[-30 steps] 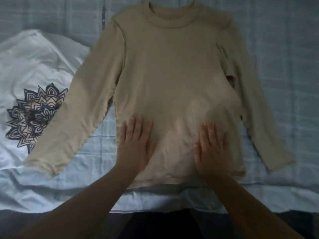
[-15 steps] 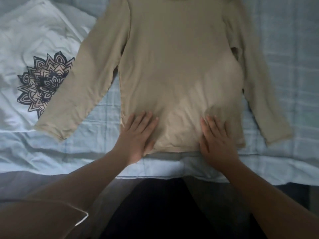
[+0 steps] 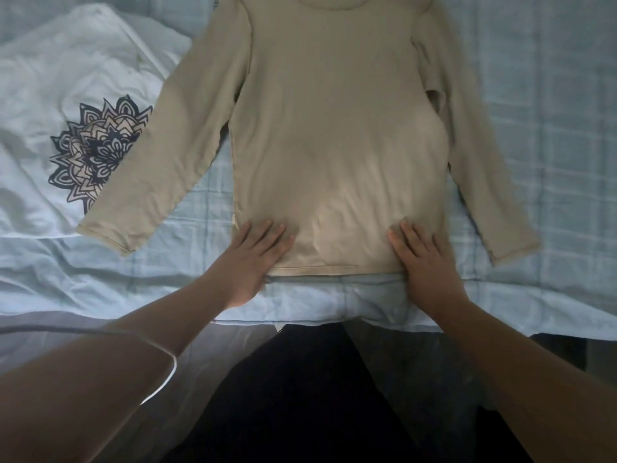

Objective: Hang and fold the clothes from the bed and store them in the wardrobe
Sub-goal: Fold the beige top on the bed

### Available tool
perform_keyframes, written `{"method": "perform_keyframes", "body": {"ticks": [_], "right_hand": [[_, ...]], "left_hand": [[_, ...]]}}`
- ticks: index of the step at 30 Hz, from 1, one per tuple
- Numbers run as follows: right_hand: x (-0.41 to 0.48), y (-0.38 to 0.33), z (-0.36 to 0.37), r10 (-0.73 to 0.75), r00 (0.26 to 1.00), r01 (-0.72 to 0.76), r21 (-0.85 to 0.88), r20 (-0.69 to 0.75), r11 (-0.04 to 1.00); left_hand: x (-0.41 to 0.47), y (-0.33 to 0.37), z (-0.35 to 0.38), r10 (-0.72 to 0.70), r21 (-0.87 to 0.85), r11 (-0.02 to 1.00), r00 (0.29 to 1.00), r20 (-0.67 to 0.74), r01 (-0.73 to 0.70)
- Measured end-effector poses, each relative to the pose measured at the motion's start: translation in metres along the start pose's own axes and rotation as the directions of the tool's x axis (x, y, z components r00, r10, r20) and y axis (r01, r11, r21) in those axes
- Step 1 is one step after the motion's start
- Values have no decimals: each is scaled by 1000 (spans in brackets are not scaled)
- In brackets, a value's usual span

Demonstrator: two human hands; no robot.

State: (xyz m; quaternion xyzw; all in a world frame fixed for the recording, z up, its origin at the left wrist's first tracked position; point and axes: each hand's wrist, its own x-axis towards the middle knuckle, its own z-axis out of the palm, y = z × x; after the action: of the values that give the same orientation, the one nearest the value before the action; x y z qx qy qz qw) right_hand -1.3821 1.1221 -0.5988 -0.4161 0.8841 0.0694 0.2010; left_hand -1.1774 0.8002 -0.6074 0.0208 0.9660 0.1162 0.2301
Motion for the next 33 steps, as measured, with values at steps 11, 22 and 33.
{"method": "perform_keyframes", "body": {"ticks": [11,22,33], "right_hand": [[-21,5,-14,-9,996,-1,107,91,994],[26,-61,-72,33,999,-34,197,8,980],[173,-228,-135,-343,930,364,186,-133,913]], "left_hand": [[-24,2,3,14,10,1000,1000,1,-14],[-20,-10,-47,-123,-237,966,991,-57,106],[-66,-115,-73,-786,-602,560,595,-168,570]]}}
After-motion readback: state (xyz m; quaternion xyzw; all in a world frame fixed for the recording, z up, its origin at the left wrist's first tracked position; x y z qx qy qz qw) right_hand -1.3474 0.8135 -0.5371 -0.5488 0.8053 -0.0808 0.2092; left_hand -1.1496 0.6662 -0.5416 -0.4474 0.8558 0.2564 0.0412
